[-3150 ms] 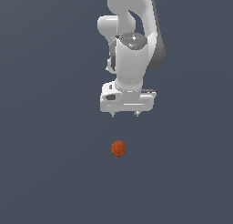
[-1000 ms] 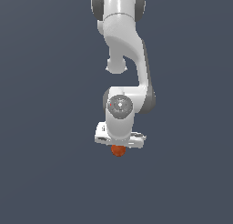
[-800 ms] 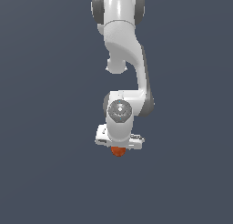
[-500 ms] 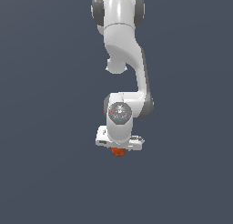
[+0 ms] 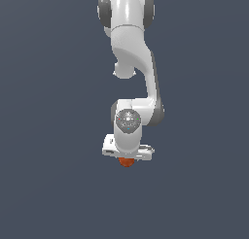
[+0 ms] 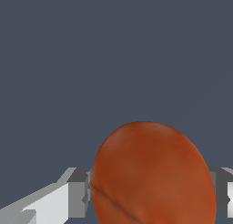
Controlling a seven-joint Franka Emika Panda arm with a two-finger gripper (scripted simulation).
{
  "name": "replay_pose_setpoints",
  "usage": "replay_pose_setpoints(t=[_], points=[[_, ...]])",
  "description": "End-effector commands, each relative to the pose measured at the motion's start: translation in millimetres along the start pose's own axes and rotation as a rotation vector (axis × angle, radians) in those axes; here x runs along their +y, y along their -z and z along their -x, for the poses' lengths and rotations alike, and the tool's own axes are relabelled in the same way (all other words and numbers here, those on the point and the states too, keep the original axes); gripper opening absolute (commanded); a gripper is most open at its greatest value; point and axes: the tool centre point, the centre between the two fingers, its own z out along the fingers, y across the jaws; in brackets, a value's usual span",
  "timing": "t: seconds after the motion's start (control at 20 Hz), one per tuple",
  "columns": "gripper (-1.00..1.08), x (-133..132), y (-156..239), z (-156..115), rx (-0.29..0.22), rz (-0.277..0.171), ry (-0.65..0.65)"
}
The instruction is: Pick up the object and move it to a goal position.
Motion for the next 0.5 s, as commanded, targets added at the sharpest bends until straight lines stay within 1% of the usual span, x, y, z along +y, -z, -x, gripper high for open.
replay_pose_setpoints(t=[0.0, 0.25, 0.45], points=[[-1.0, 0.0, 0.0, 0.0, 0.0, 0.0, 0.0], [-1.0, 5.1, 4.0, 1.7, 0.0, 0.0, 0.0], [-1.0, 17.0, 13.2, 5.8, 0.0, 0.0, 0.0]])
